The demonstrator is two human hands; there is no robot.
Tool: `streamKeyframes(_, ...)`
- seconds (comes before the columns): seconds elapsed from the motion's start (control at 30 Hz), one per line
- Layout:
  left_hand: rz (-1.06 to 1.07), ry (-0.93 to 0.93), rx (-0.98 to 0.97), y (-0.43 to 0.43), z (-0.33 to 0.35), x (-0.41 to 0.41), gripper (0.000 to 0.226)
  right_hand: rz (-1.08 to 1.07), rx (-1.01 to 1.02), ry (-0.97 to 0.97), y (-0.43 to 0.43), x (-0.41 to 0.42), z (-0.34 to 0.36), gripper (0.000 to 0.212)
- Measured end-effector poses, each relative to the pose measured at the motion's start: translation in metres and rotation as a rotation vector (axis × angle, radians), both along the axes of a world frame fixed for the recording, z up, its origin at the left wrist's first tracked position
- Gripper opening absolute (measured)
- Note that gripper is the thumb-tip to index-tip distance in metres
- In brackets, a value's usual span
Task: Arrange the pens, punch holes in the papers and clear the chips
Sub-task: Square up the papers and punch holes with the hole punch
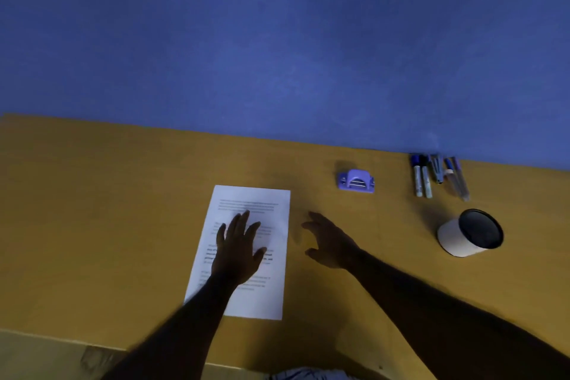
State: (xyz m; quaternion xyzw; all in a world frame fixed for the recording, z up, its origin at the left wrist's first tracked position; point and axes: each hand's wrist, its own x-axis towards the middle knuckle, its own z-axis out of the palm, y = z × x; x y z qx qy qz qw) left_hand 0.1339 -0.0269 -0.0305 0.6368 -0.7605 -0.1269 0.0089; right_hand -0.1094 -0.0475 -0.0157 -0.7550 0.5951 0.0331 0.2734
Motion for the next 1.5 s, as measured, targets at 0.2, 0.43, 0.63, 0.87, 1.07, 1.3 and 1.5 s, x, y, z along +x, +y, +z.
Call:
streamKeyframes(0.2, 0.269, 0.025, 0.070, -0.005, -0.003, 0.053, 0.070, 0.127, 0.004, 0.031, -0.008, 0.043, -0.002, 0.082)
streamKeyframes(0.43, 0.343, 0.017, 0.101, -0.007, -0.006, 0.078, 0.075, 0.166, 0.010, 0.133, -0.004, 0.064, -0.008, 0.083)
streamKeyframes(0.63, 0.276, 0.058, 0.052, -0.004, -0.010, 0.084, 0.064, 0.043, -0.005, 0.066, 0.000, 0.068, -0.009, 0.077)
streamKeyframes(0.87, 0.265, 0.057, 0.039, -0.004, -0.013, 0.086, 0.065, -0.542, 0.057, -0.194, -0.001, 0.090, 0.001, 0.068)
streamKeyframes(1.07, 0.265, 0.051, 0.053, -0.004, -0.016, 0.087, 0.065, -0.963, 0.228, -0.414, -0.013, 0.111, 0.001, 0.064)
streamKeyframes(1.3, 0.268, 0.030, 0.074, -0.006, -0.017, 0.088, 0.066, -1.208, 0.339, -0.617, -0.027, 0.110, -0.003, 0.047)
streamKeyframes(1.5, 0.267, 0.027, 0.088, -0.007, -0.017, 0.089, 0.066, -1.169, 0.430, -0.653, -0.030, 0.110, -0.002, 0.044)
